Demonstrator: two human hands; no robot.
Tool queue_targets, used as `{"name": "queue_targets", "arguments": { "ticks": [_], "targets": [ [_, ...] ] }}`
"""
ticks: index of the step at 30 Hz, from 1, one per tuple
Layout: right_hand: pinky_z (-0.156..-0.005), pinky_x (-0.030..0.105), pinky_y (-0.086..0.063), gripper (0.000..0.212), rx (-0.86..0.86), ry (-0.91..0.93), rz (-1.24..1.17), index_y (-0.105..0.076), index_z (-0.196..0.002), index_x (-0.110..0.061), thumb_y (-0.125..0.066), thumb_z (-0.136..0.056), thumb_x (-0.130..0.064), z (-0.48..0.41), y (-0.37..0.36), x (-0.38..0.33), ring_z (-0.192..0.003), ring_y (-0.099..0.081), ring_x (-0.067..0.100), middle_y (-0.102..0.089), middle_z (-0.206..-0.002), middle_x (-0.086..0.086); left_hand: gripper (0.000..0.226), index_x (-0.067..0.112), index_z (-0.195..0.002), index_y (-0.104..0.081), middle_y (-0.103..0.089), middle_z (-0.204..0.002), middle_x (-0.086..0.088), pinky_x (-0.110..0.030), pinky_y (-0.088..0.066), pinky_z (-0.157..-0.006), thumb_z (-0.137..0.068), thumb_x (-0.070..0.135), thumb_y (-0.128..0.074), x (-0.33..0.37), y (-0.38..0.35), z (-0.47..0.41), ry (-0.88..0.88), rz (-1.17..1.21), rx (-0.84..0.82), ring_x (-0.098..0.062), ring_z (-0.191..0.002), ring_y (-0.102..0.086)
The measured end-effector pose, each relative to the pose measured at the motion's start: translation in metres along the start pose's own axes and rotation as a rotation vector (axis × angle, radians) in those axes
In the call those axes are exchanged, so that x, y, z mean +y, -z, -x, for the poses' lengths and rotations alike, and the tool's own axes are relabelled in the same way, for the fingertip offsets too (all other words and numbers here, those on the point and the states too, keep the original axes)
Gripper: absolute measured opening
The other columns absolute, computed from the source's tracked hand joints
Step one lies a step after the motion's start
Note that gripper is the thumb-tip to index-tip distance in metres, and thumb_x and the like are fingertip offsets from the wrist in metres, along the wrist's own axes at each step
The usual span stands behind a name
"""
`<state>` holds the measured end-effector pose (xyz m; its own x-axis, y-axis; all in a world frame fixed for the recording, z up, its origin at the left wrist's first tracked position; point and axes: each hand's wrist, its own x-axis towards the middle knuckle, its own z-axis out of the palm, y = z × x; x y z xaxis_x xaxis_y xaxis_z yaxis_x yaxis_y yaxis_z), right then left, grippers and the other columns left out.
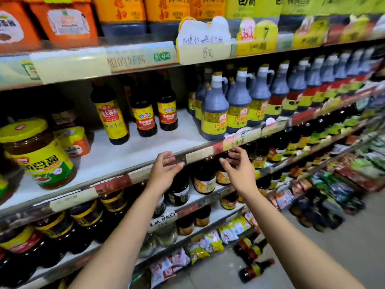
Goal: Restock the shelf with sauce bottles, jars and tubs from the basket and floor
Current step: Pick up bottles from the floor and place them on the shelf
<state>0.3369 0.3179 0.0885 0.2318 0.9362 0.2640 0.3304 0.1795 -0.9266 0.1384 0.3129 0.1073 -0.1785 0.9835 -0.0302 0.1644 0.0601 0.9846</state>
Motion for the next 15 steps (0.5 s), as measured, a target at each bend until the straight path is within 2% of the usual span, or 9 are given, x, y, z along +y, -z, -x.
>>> {"name": "queue_targets", "arguments": {
  "ticks": [4, 7, 9, 12, 15],
  "targets": [
    [-0.083, 0.027, -0.045, 0.053, 0.067, -0.063, 0.080, -0.043, -0.132, -0.014, -0.065, -0.085, -0.024, 0.013, 0.051, 0.034, -0.098, -0.055, 0.015, -0.055, -0.109, 0.002, 0.044, 0.005, -0.123, -0.046, -0.056, -0.121, -0.016, -0.032, -0.045, -0.086, -0.083, 0.007, -0.065, -0.018, -0.053, 0.015, 0.054, -0.013, -0.099, -0.019, -0.095, -0.055],
    [-0.086, 0.035, -0.051, 0.051, 0.092, -0.113, 0.106, -0.044, -0.131, -0.017, -0.065, -0.085, -0.027, 0.023, 0.086, 0.060, -0.099, -0.058, 0.016, -0.058, -0.111, 0.003, 0.044, 0.004, -0.122, -0.046, -0.056, -0.115, -0.014, -0.034, -0.048, -0.083, -0.083, 0.007, -0.065, -0.031, -0.091, 0.023, 0.085, -0.051, -0.168, -0.017, -0.088, -0.056],
    [-0.088, 0.037, -0.051, 0.051, 0.104, -0.153, 0.131, -0.045, -0.131, -0.017, -0.065, -0.085, -0.029, 0.029, 0.112, 0.080, -0.101, -0.059, 0.019, -0.058, -0.113, 0.004, 0.042, 0.003, -0.122, -0.046, -0.057, -0.119, -0.018, -0.037, -0.047, -0.084, -0.084, 0.005, -0.063, -0.042, -0.121, 0.026, 0.109, -0.077, -0.205, -0.021, -0.092, -0.055],
    [-0.088, 0.036, -0.049, 0.050, 0.152, -0.231, 0.154, -0.047, -0.128, -0.015, -0.066, -0.084, -0.028, 0.038, 0.159, 0.115, -0.100, -0.060, 0.020, -0.059, -0.109, 0.003, 0.043, 0.001, -0.123, -0.044, -0.055, -0.123, -0.021, -0.030, -0.046, -0.074, -0.085, 0.006, -0.062, -0.055, -0.176, 0.036, 0.169, -0.097, -0.279, -0.020, -0.092, -0.053],
    [-0.085, 0.027, -0.046, 0.050, 0.179, -0.288, 0.173, -0.048, -0.128, -0.012, -0.067, -0.084, -0.026, 0.046, 0.203, 0.146, -0.095, -0.057, 0.014, -0.060, -0.107, 0.001, 0.043, 0.000, -0.123, -0.044, -0.054, -0.124, -0.022, -0.019, -0.046, -0.063, -0.085, 0.005, -0.062, -0.067, -0.226, 0.044, 0.205, -0.123, -0.340, -0.014, -0.082, -0.053]
  ]
}}
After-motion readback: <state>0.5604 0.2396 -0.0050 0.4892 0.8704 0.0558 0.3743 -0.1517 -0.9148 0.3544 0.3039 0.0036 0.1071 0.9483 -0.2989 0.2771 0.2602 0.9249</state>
